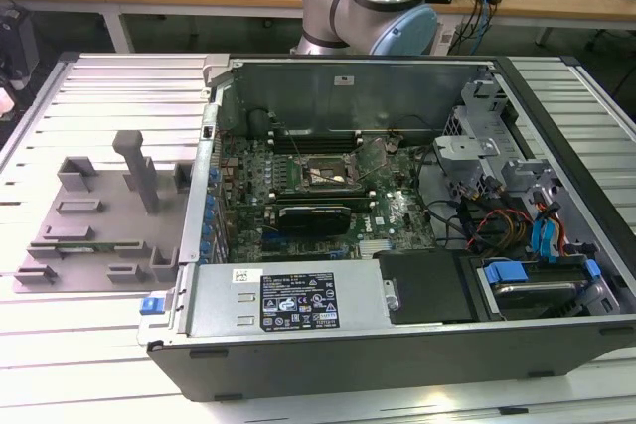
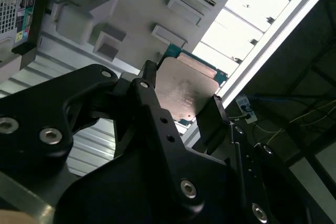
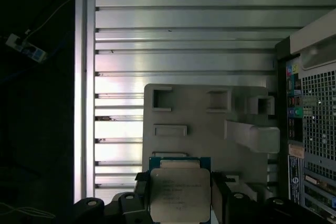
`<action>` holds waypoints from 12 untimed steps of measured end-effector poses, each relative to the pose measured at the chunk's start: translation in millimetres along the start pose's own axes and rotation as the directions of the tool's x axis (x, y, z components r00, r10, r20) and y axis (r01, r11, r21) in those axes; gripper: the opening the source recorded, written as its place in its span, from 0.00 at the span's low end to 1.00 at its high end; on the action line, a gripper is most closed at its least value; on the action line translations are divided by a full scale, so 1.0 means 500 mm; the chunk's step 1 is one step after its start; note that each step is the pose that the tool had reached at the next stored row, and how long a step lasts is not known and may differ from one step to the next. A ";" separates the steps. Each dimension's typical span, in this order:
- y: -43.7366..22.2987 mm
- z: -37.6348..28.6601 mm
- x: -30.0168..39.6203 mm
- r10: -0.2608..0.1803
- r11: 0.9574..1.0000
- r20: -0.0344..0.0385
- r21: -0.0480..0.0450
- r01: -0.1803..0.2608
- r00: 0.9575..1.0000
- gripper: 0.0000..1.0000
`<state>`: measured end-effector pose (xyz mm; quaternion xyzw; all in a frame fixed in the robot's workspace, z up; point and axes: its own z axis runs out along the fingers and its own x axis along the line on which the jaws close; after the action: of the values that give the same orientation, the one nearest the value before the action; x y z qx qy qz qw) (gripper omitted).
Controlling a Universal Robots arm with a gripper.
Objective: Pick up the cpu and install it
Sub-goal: 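Pick up the cpu and move it towards the insertion slot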
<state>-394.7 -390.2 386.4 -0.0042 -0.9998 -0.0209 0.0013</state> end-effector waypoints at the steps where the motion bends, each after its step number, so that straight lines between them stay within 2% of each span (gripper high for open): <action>1: 0.000 0.000 -0.002 0.000 1.000 0.000 0.000 0.000 1.000 0.55; 4: 0.000 0.000 -0.015 0.000 1.000 0.000 0.000 0.000 1.000 0.55; 7: 0.000 0.000 -0.040 0.000 1.000 0.000 0.000 0.000 1.000 0.55; 9: 0.000 0.000 -0.054 0.000 1.000 0.000 0.000 0.000 1.000 0.55; 11: 0.000 0.000 -0.062 0.000 1.000 0.000 0.000 0.000 1.000 0.55; 12: 0.000 0.000 -0.072 0.000 1.000 0.000 0.000 0.000 1.000 0.55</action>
<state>-358.9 -390.3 386.3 -0.0041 -0.9998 -0.0209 0.0012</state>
